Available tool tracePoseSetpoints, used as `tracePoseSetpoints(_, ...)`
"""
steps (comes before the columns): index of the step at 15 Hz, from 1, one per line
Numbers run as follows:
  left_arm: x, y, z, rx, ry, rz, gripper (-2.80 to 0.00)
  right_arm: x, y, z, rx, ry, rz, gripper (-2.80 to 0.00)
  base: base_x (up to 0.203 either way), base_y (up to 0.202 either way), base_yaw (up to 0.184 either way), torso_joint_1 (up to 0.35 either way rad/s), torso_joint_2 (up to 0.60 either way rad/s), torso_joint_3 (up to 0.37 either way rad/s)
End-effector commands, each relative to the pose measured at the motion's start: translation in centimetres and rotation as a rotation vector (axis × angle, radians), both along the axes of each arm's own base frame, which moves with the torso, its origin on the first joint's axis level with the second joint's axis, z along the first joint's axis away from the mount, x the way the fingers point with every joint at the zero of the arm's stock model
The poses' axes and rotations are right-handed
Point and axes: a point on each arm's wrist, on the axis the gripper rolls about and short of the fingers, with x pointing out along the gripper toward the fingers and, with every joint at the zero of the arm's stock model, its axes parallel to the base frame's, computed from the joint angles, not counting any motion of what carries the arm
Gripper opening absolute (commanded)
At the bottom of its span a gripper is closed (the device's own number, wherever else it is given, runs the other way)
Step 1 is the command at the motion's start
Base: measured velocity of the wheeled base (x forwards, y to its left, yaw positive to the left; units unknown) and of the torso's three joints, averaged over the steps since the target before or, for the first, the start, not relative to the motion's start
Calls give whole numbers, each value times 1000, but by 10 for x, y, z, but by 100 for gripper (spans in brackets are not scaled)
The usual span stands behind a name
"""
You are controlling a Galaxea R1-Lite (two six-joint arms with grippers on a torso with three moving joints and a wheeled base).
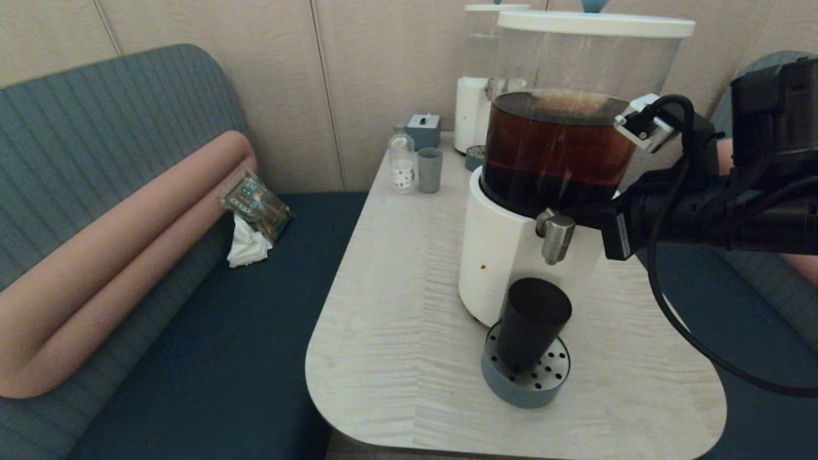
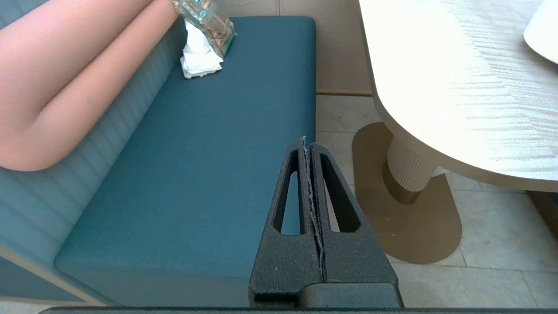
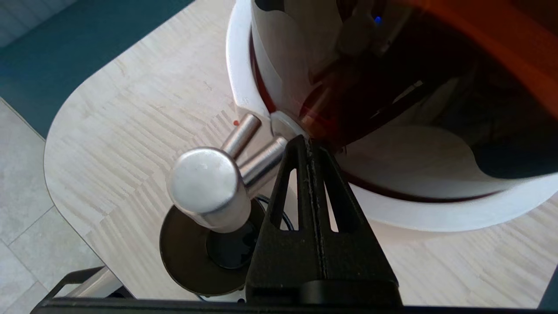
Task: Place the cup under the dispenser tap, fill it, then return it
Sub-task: Turn on the faucet
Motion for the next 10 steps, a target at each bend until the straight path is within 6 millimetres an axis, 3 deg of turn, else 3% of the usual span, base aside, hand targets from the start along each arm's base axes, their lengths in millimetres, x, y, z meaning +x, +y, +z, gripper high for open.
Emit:
tracePoseSetpoints(1,0,0,0,0,3,1,-280,0,3,0,0,-3,13,-280,0,0,0,0,0,0)
tracePoseSetpoints(10,0,0,0,0,2,1,-280,-3,9,3,-14,-23,46,-280,0,0,0,0,0,0)
